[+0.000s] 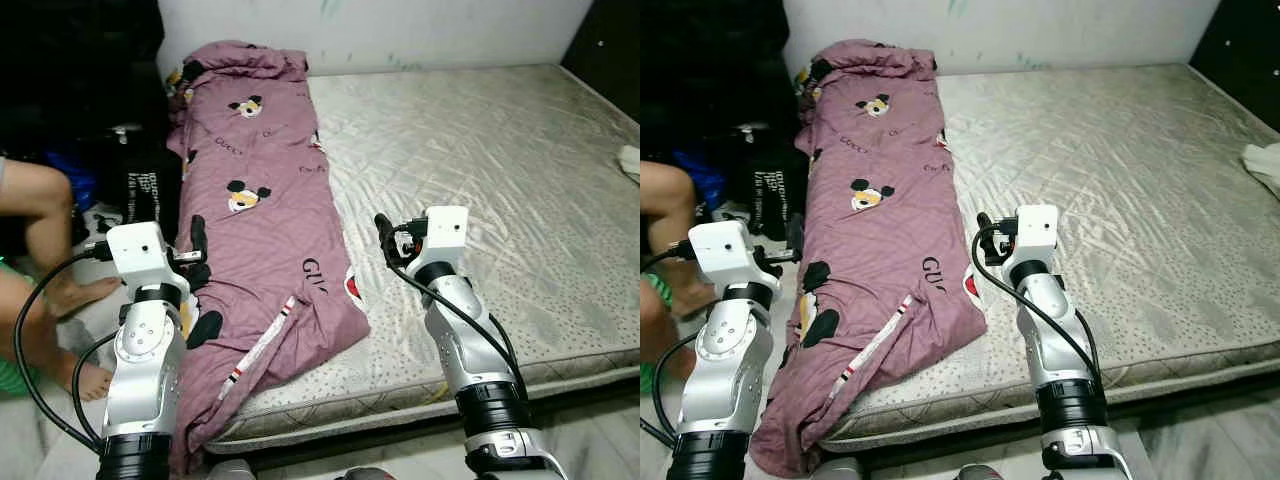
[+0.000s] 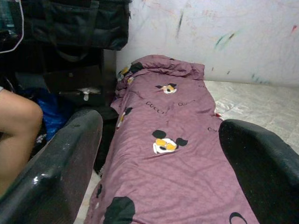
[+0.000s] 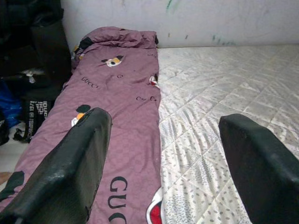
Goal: Clean up the room
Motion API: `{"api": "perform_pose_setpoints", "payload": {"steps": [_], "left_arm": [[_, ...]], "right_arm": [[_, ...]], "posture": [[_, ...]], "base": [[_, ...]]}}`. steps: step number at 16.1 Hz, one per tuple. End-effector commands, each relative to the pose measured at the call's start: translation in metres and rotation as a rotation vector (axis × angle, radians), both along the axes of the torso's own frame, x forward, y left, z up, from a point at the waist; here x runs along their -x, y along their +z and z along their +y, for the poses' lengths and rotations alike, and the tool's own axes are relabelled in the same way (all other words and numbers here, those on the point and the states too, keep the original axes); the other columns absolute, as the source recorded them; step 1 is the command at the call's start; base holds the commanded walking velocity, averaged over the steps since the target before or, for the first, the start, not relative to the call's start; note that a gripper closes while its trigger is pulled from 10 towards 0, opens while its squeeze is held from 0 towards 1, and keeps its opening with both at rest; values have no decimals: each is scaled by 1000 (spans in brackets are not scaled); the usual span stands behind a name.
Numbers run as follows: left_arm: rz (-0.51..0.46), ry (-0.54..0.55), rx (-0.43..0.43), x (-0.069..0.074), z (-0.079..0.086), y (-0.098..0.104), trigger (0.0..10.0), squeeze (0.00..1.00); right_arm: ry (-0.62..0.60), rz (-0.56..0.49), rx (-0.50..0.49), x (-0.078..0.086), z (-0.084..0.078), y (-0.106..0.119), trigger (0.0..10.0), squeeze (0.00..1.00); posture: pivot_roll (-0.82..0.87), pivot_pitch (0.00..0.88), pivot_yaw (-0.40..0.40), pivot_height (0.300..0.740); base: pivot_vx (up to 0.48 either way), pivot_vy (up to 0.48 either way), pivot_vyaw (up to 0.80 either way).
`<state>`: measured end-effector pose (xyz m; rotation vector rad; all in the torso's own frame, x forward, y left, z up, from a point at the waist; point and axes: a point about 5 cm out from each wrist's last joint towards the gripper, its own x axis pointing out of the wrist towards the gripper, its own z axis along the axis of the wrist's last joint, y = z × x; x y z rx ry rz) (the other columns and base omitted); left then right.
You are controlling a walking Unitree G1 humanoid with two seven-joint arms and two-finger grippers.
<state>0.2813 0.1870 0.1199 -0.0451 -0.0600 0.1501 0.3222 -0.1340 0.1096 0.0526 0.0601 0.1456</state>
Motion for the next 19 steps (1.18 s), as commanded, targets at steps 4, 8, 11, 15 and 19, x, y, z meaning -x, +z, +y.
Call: {"api": "perform_pose_setpoints", "payload": {"steps": [4, 8, 11, 15, 19], "left_arm": [[-8, 2, -22, 0, -6, 1, 10000, 0], [15, -31, -59, 7, -1, -4, 10000, 0], [33, -26, -45, 11, -3, -9, 10000, 0], [18, -42, -47, 7, -9, -5, 10000, 0], [18, -44, -41, 9, -9, -5, 10000, 0]], "right_arm": [[2, -21, -4, -3, 0, 9, 10000, 0], [-4, 10, -11, 2, 12, 6, 10000, 0], [-21, 16, -8, 4, 7, 3, 10000, 0], [-25, -14, -3, 0, 5, 10, 10000, 0], [-7, -18, -8, 2, 7, 9, 10000, 0]], "posture": [[-74, 24, -44, 740], [-64, 53, -34, 740], [-74, 55, -15, 740], [-77, 72, -14, 740], [-73, 87, -15, 740]], "base": [[0, 0, -570], [0, 0, -600], [0, 0, -800], [0, 0, -350], [0, 0, 0]]}}
